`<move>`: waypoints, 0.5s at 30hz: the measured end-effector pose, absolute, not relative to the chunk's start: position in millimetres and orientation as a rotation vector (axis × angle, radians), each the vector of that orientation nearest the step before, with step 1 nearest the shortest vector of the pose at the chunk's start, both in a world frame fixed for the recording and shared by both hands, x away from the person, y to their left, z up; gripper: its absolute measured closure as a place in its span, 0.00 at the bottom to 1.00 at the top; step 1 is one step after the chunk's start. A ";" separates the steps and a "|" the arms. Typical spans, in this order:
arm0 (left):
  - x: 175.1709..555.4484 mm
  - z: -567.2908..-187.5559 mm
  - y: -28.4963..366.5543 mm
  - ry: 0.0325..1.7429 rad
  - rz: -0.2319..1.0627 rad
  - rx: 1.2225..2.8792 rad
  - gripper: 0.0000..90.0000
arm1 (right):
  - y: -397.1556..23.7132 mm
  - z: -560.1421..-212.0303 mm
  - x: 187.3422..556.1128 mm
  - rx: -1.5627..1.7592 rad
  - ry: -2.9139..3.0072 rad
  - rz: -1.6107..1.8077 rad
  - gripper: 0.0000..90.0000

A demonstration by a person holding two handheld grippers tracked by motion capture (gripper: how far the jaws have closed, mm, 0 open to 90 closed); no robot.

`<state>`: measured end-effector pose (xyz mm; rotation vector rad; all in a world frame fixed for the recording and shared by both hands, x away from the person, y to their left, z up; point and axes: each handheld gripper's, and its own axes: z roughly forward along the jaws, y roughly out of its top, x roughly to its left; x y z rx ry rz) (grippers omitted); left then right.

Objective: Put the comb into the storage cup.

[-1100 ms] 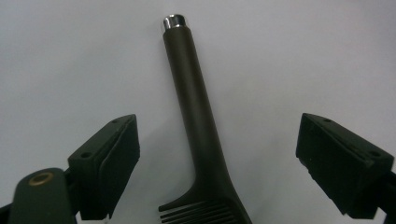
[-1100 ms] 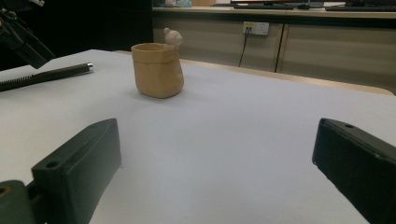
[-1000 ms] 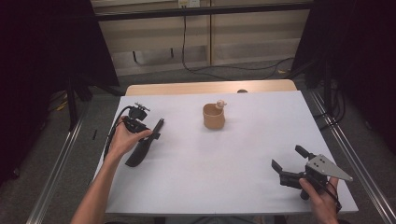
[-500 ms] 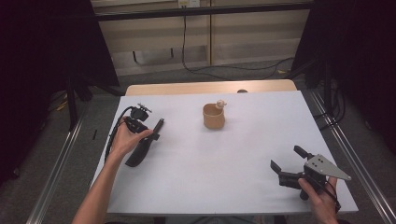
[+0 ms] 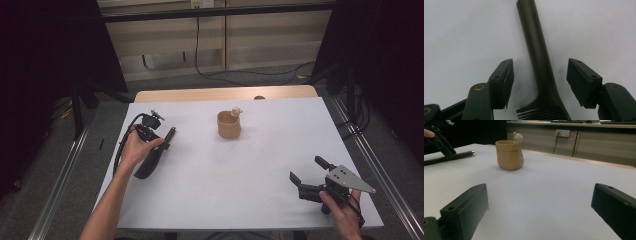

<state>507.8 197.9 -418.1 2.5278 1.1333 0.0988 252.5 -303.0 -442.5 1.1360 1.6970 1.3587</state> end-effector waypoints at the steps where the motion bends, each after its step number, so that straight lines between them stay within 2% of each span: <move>1: 506.4 -419.0 196.3 1.155 0.092 2.511 0.49 | -303.0 -442.5 252.5 1.135 1.697 1.358 0.00; 6: 506.1 -420.2 195.9 1.132 0.063 2.568 0.56 | -302.9 -442.6 252.7 1.132 1.701 1.356 0.00; 8: 506.3 -421.2 195.2 1.128 0.054 2.576 0.62 | -302.6 -442.7 252.8 1.130 1.702 1.355 0.00; 15: 504.7 -421.6 194.9 1.148 0.071 2.569 0.64 | -302.3 -442.6 252.6 1.127 1.703 1.360 0.00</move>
